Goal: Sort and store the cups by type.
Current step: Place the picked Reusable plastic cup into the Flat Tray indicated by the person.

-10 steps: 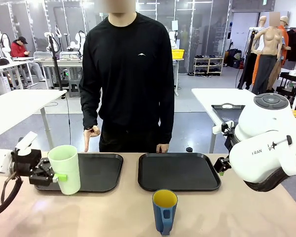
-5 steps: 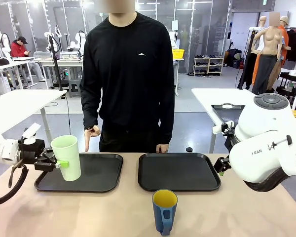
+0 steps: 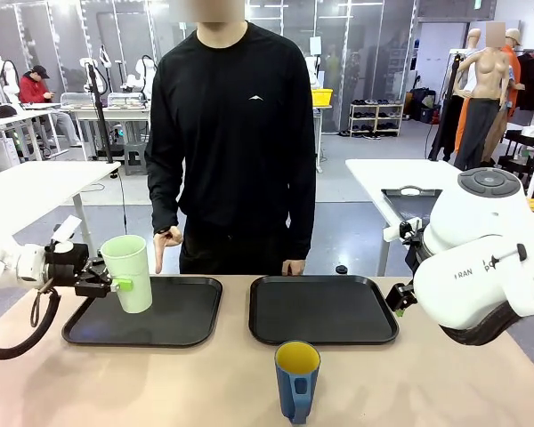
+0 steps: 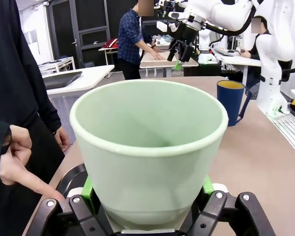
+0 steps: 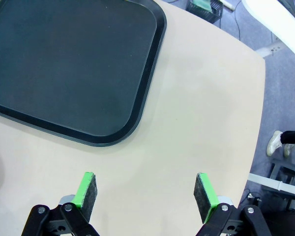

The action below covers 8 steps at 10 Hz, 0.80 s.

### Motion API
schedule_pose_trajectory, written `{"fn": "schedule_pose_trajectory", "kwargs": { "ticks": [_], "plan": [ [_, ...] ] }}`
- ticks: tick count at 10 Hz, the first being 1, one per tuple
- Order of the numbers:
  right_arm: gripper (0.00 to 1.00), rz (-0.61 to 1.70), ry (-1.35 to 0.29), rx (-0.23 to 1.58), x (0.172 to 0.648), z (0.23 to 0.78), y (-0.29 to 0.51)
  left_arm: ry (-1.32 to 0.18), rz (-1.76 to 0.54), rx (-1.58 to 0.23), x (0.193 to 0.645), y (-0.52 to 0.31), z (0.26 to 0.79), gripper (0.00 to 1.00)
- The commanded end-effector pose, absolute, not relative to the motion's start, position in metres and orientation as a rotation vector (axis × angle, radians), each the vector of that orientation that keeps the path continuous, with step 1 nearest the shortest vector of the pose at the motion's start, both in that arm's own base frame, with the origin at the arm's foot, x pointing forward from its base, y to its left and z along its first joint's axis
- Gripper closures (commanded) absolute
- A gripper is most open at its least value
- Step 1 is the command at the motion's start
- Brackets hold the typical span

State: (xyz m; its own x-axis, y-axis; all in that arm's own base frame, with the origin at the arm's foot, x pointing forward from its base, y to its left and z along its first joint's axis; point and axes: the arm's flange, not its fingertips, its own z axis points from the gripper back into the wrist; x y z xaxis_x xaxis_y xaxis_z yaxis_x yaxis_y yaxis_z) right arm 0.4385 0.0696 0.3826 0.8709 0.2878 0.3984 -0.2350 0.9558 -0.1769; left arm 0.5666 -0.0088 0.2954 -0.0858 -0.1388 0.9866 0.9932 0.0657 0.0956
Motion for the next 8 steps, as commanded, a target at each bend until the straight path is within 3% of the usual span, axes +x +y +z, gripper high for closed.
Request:
{"fn": "schedule_pose_trajectory", "kwargs": {
  "ticks": [1, 8],
  "plan": [
    [0.0, 0.271, -0.436, -0.123, 0.439, 0.382, 0.069, -1.208, -1.265, -1.0, 0.578, -0.012, 0.291, 0.13],
    [0.0, 0.271, -0.436, -0.123, 0.439, 0.382, 0.069, -1.258, -1.295, -1.006, 0.59, -0.007, 0.258, 0.13]
  ]
}}
